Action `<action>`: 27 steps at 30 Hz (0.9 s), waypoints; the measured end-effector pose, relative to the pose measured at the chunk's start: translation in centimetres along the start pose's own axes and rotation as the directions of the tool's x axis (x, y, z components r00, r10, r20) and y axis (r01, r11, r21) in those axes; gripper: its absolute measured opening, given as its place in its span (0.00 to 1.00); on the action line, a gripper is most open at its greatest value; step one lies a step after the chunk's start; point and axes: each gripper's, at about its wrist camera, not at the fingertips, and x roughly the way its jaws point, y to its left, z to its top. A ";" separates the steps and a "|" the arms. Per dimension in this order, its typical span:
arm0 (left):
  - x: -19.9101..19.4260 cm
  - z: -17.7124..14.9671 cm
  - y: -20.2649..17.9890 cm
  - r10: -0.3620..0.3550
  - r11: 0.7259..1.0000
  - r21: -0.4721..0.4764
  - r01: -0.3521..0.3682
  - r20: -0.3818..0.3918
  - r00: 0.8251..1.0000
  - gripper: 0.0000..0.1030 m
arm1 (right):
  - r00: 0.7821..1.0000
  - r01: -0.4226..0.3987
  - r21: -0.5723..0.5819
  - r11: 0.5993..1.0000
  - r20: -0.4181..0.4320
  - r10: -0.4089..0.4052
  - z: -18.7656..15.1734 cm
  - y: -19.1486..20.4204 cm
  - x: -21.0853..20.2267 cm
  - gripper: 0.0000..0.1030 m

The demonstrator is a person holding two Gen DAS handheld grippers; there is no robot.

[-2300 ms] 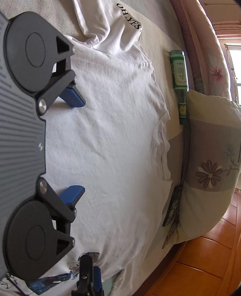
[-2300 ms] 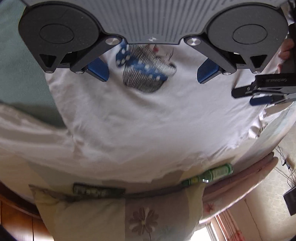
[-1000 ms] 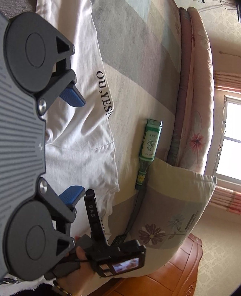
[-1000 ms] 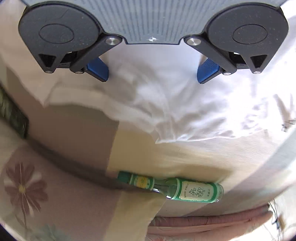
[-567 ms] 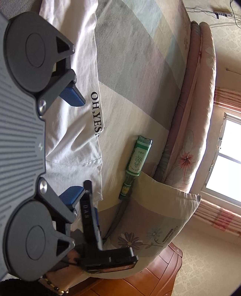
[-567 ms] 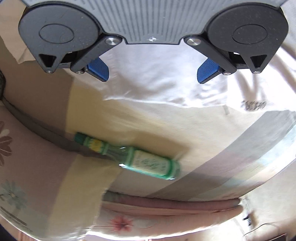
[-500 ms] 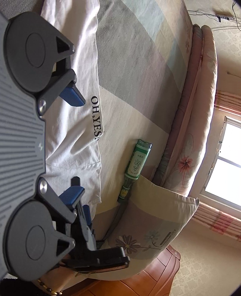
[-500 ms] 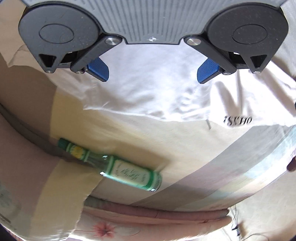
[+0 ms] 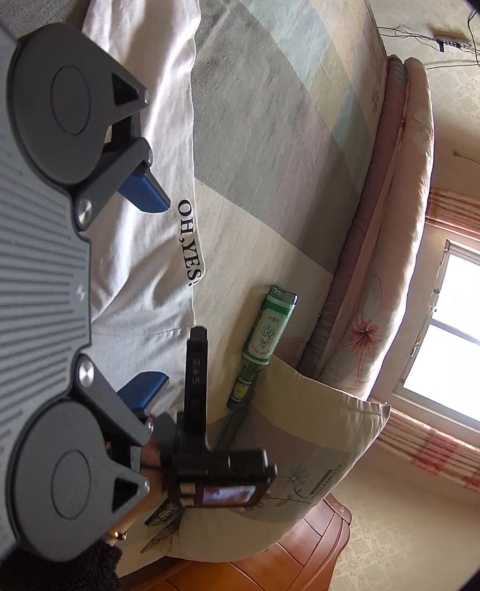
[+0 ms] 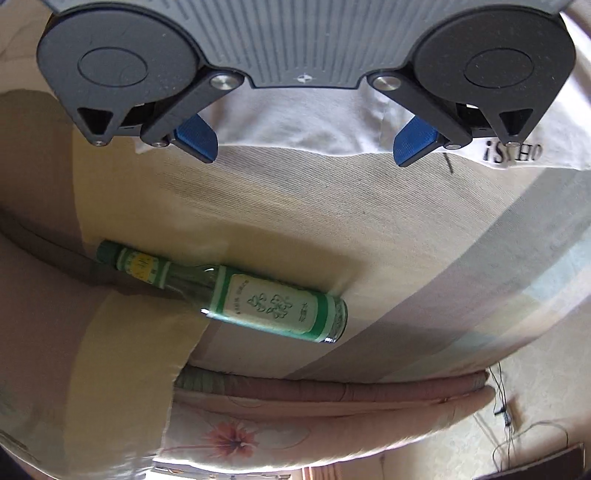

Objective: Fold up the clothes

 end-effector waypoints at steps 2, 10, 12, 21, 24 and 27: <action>0.0 0.0 0.0 -0.004 1.000 -0.009 0.004 0.000 1.000 0.90 | 0.998 -0.048 0.045 0.998 -0.035 0.050 -0.4 -1.6 -1.9 1.00; 0.9 -0.5 -1.4 -0.035 0.999 0.026 0.036 -0.027 0.999 0.90 | 0.993 -0.092 0.130 0.987 -0.060 0.100 -2.4 -4.7 -0.9 1.00; 1.0 -0.6 -1.9 -0.050 0.998 0.047 0.051 -0.029 0.998 0.90 | 0.999 -0.033 0.067 0.997 -0.003 0.034 -1.8 -4.2 0.1 1.00; 0.9 -1.1 -3.3 -0.093 0.992 0.077 0.095 -0.033 0.995 0.90 | 0.998 0.051 0.124 0.991 0.033 -0.055 -2.3 -9.2 -7.2 1.00; 1.4 -1.6 -4.6 -0.109 0.988 0.104 0.115 -0.056 0.992 0.90 | 0.991 0.135 0.167 0.977 -0.041 -0.130 -4.3 -12.0 -9.9 1.00; 2.2 -2.7 -6.6 -0.142 0.974 0.163 0.157 -0.096 0.985 0.90 | 0.982 0.177 0.202 0.963 -0.104 -0.159 -6.7 -14.4 -10.3 1.00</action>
